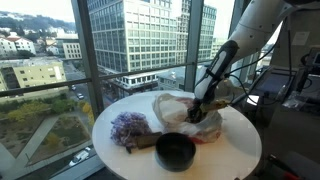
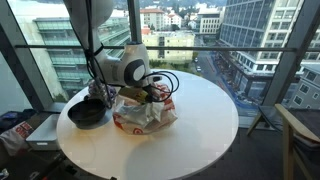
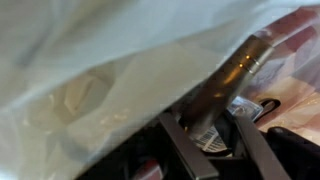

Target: Remove the bowl, clothing, eraser and torch from the plastic bag.

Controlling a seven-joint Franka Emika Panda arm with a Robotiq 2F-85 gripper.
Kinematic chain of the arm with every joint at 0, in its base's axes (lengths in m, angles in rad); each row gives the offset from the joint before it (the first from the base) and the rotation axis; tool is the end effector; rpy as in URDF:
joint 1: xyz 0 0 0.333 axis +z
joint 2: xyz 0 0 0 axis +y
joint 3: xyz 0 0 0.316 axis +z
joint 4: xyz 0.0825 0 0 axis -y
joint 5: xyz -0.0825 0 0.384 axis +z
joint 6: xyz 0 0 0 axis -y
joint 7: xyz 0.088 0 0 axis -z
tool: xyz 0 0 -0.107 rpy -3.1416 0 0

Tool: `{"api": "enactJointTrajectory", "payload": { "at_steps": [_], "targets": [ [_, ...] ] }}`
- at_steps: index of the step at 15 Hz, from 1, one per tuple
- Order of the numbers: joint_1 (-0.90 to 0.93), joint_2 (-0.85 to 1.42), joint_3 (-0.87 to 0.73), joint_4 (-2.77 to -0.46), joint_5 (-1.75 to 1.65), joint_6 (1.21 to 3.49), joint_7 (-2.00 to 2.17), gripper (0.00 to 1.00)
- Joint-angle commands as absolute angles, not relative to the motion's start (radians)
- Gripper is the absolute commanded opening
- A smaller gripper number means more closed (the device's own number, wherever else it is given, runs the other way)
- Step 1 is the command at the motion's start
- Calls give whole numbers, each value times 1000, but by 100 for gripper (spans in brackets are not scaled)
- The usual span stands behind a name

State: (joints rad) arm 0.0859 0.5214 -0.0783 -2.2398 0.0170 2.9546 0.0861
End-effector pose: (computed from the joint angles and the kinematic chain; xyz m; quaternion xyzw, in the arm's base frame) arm 0.5553 0.0018 0.1528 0.9943 -0.0402 0.0981 0.0119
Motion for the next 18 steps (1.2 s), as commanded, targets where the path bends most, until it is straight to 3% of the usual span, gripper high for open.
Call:
{"api": "enactJointTrajectory", "payload": {
  "at_steps": [1, 2, 8, 18],
  "targets": [
    [156, 502, -146, -2237, -35, 2947, 137, 16],
    [173, 501, -163, -2234, -44, 2929, 150, 8],
    [70, 390, 33, -2256, 46, 2809, 71, 12],
    [148, 62, 226, -2316, 52, 2811, -149, 12]
  ]
}}
